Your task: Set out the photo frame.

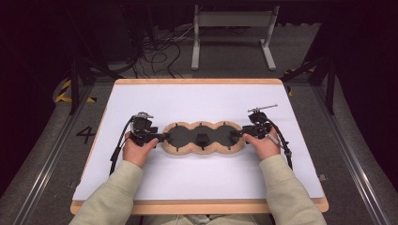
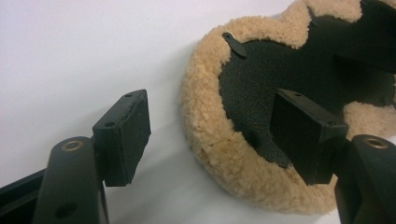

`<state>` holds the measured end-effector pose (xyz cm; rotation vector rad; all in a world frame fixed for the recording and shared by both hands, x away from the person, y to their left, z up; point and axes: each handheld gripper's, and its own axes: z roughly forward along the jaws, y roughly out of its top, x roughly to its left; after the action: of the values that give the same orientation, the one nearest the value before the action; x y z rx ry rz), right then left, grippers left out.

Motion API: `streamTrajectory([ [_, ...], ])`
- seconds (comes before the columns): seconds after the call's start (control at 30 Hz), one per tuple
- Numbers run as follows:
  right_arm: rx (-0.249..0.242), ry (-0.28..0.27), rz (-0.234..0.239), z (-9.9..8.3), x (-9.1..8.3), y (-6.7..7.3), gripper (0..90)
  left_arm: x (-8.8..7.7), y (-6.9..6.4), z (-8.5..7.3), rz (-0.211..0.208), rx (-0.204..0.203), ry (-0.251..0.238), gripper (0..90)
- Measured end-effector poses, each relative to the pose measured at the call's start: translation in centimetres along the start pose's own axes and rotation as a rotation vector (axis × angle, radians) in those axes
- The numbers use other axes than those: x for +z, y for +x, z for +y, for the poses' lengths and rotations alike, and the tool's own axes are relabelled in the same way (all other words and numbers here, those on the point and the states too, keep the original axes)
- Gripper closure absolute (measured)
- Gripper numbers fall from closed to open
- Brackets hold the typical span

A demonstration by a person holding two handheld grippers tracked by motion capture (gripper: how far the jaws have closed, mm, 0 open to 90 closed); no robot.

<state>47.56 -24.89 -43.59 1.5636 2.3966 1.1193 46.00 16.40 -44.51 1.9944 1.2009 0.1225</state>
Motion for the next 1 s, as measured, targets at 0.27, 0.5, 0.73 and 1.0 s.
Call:
streamTrajectory([
  [0.27,0.011,0.010,0.030,0.1,0.9,0.1,23.6,0.8,0.0,-0.1,-0.044,0.002,0.037,27.4],
  [0.5,-0.008,0.013,0.035,0.1,1.1,0.6,26.0,1.1,-0.5,-0.2,-0.090,0.012,0.040,33.7],
  [0.73,-0.015,0.013,0.036,0.2,1.0,0.6,28.3,0.9,-0.5,-0.1,-0.056,0.030,0.031,40.1],
  [1.0,-0.046,0.000,0.027,0.2,0.2,0.8,34.4,0.2,-1.5,-0.2,0.002,0.064,-0.001,46.3],
])
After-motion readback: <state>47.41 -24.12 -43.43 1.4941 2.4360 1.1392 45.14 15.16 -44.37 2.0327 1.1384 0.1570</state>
